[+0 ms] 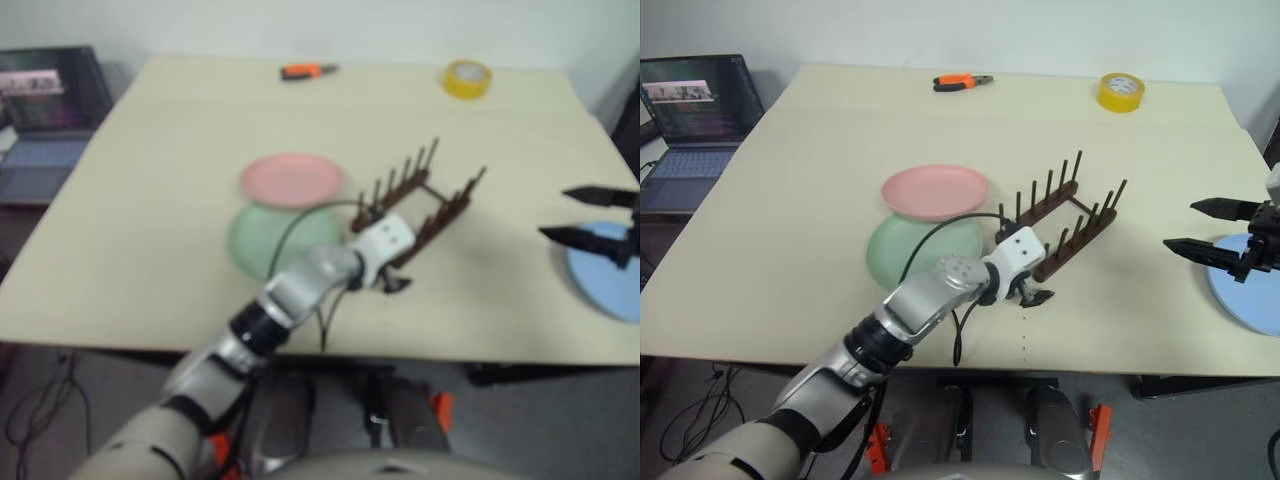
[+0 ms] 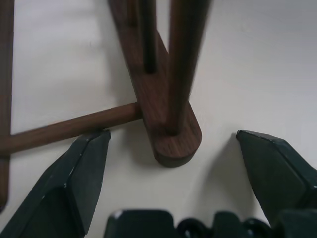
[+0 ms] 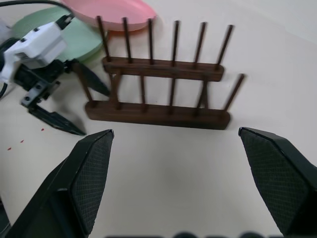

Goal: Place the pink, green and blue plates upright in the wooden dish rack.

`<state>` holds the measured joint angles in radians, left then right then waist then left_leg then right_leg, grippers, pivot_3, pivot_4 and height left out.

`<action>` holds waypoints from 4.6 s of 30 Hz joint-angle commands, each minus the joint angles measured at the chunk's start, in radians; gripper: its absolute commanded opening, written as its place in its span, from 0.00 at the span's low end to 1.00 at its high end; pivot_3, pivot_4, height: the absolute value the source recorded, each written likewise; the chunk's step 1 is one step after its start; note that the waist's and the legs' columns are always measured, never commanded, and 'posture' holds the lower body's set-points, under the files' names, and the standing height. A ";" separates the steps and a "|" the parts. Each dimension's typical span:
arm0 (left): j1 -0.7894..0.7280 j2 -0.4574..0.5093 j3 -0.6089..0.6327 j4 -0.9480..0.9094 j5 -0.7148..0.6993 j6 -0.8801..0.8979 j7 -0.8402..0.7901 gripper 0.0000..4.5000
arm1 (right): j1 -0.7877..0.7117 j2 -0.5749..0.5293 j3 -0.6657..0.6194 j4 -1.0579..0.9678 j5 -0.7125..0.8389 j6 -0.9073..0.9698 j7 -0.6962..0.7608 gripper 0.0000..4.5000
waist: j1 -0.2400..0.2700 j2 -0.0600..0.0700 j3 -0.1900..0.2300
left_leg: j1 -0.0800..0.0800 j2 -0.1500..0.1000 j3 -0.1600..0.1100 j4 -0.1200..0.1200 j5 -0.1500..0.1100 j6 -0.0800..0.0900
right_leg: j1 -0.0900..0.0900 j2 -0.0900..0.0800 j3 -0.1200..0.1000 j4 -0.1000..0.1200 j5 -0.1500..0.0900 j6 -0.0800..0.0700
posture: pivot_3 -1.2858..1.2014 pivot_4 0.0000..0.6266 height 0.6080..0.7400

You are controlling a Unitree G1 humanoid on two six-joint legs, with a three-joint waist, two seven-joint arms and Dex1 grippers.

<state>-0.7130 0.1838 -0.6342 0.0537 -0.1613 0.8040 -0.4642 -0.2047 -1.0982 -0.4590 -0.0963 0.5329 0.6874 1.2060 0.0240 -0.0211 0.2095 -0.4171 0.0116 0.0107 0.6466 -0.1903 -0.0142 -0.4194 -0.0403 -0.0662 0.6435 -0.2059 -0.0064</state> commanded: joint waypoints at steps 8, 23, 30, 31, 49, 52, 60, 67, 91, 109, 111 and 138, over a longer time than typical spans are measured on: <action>-0.031 -0.040 0.014 0.119 0.105 -0.088 -0.049 0.27 | 0.054 -0.009 -0.076 -0.068 0.033 0.008 -0.035 1.00 | 0.000 0.000 0.000 | 0.000 0.000 0.000 0.000 0.000 0.000 | 0.000 0.000 0.000 0.000 0.000 0.000 | 0.52 0.24 1.00; -0.278 0.005 0.049 0.480 0.129 -0.517 -0.560 0.22 | 0.205 0.025 -0.231 -0.196 0.074 0.045 -0.090 1.00 | -0.002 -0.001 0.000 | -0.004 -0.001 0.001 -0.001 -0.005 0.006 | -0.003 0.001 -0.001 -0.003 0.000 0.003 | 0.52 0.24 1.00; -0.317 -0.044 0.090 0.636 0.175 -0.611 -0.571 0.22 | 0.282 0.048 -0.297 -0.259 0.096 0.074 -0.110 1.00 | 0.000 -0.001 0.001 | -0.007 0.000 0.001 0.000 -0.006 0.008 | -0.005 0.001 -0.002 -0.003 0.001 0.005 | 0.52 0.24 1.00; -0.314 -0.053 0.093 0.637 0.176 -0.610 -0.577 0.22 | 0.287 0.048 -0.300 -0.264 0.099 0.076 -0.113 1.00 | 0.000 -0.001 0.001 | -0.007 0.000 0.001 0.000 -0.006 0.008 | -0.005 0.001 -0.002 -0.003 0.001 0.006 | 0.52 0.24 1.00; -0.257 -0.004 0.138 0.438 0.254 -0.535 -0.559 0.96 | 0.295 0.029 -0.258 -0.257 0.110 0.096 -0.136 1.00 | -0.004 -0.001 0.001 | -0.006 0.000 0.001 0.000 -0.006 0.008 | -0.005 0.001 0.000 -0.003 0.002 0.007 | 0.52 0.24 1.00; -0.236 0.075 0.179 0.232 0.224 -0.415 -0.590 0.96 | 0.349 0.023 -0.264 -0.296 0.113 0.130 -0.124 1.00 | -0.005 -0.001 0.001 | -0.006 0.001 0.001 -0.001 -0.006 0.008 | -0.005 0.001 0.000 -0.003 0.002 0.006 | 0.52 0.24 1.00; -0.112 0.275 0.208 -0.232 0.098 -0.129 -0.704 0.39 | 0.391 0.139 -0.182 -0.371 0.123 0.202 -0.274 0.63 | -0.003 -0.001 0.000 | -0.001 0.003 -0.003 -0.001 -0.006 0.008 | -0.001 0.001 0.000 -0.002 -0.001 0.003 | 0.52 0.24 1.00; -0.065 0.112 0.067 -0.174 0.147 -0.065 -0.548 0.00 | 0.302 0.393 0.054 -0.304 -0.031 0.148 -0.590 0.05 | -0.001 -0.001 0.000 | -0.002 0.000 -0.005 0.002 -0.006 0.008 | 0.000 0.000 0.002 -0.002 -0.002 0.001 | 0.52 0.24 1.00; -0.146 -0.167 0.097 0.517 0.272 -0.347 -0.169 0.00 | 0.071 0.712 0.277 0.031 -0.324 -0.128 -0.960 0.01 | -0.031 0.007 -0.019 | -0.004 0.017 -0.009 0.001 -0.009 0.004 | 0.014 0.004 -0.012 -0.048 0.006 0.014 | 0.52 0.24 1.00; -0.341 -0.275 0.240 0.861 0.300 -0.557 -0.061 0.00 | -0.151 0.764 0.309 0.257 -0.417 -0.334 -1.020 0.01 | -0.032 -0.003 -0.033 | -0.015 0.003 0.017 -0.033 0.034 0.007 | 0.015 -0.025 0.027 0.035 -0.051 0.033 | 0.52 0.24 1.00; -0.360 -0.281 0.252 0.891 0.301 -0.577 -0.046 0.00 | -0.171 0.768 0.312 0.275 -0.425 -0.353 -1.023 0.01 | -0.035 -0.004 -0.033 | -0.015 0.003 0.016 -0.032 0.034 0.007 | 0.014 -0.019 0.029 0.031 -0.051 0.038 | 0.52 0.24 1.00; -0.278 -0.077 0.360 0.058 0.139 -0.127 -0.377 0.29 | -0.148 0.534 0.347 -0.272 -0.263 0.092 -0.740 0.09 | -0.034 -0.002 -0.027 | -0.023 0.012 0.019 -0.034 0.031 0.011 | 0.012 -0.015 0.033 0.016 -0.046 0.043 | 0.52 0.24 1.00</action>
<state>-0.9731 0.0920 -0.3105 0.2594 0.0221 0.5936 -0.8111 -0.3269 -0.5476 -0.0815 -0.2678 0.2155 0.7071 0.4363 -0.0102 -0.0230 0.1828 -0.4399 0.0253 0.0295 0.6130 -0.1596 -0.0030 -0.4070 -0.0538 -0.0336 0.6599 -0.2517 0.0362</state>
